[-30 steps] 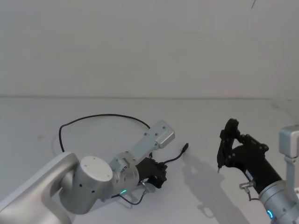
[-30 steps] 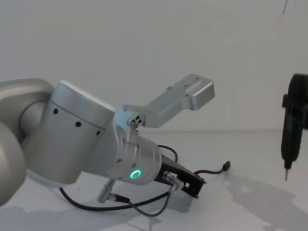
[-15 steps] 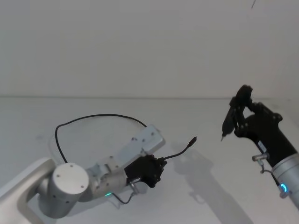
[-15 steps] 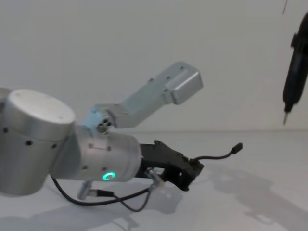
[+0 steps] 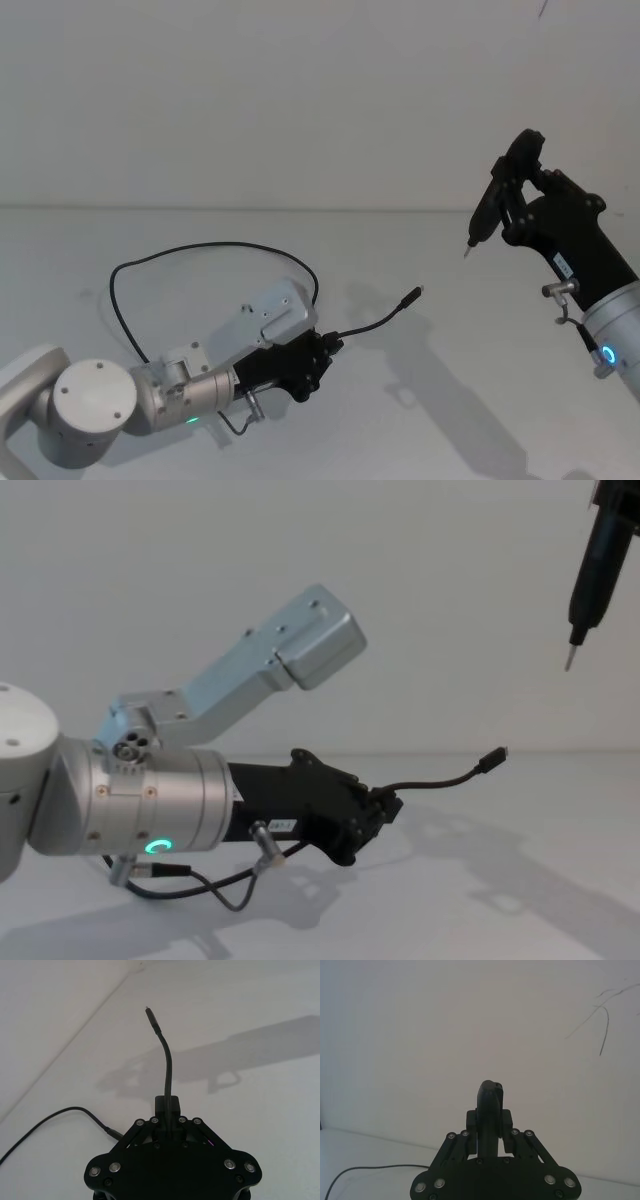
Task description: Pick up the data cable with the one hand.
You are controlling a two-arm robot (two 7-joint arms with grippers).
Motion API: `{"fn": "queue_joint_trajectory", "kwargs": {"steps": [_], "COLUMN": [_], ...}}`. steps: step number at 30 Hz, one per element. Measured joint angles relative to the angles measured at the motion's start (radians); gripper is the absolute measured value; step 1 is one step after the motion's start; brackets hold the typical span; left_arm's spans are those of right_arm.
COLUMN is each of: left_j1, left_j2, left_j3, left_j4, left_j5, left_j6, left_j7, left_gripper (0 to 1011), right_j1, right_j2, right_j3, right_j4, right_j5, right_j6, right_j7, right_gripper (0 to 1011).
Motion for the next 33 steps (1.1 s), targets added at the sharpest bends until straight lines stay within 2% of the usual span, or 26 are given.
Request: {"fn": "queue_joint_trajectory", "kwargs": {"steps": [8, 19, 33], "left_j1": [0.005, 0.009, 0.01], "left_j2": [0.017, 0.03, 0.036], "left_j3": [-0.004, -0.008, -0.009], "left_j4": [-0.004, -0.007, -0.008], "left_j5": [-0.002, -0.003, -0.004], "left_j6": [-0.042, -0.072, -0.087], "left_j7": [-0.016, -0.026, -0.032], "left_gripper": [40, 40, 40], "right_j1": [0.035, 0.056, 0.067], "right_j2": [-0.025, -0.053, -0.069], "right_j3": [-0.004, -0.021, -0.055], "right_j4": [0.021, 0.046, 0.081], "right_j5": [0.015, 0.037, 0.014], "right_j6": [0.032, 0.081, 0.099], "right_j7": [0.001, -0.011, -0.023], "right_gripper": [279, 279, 279]}}
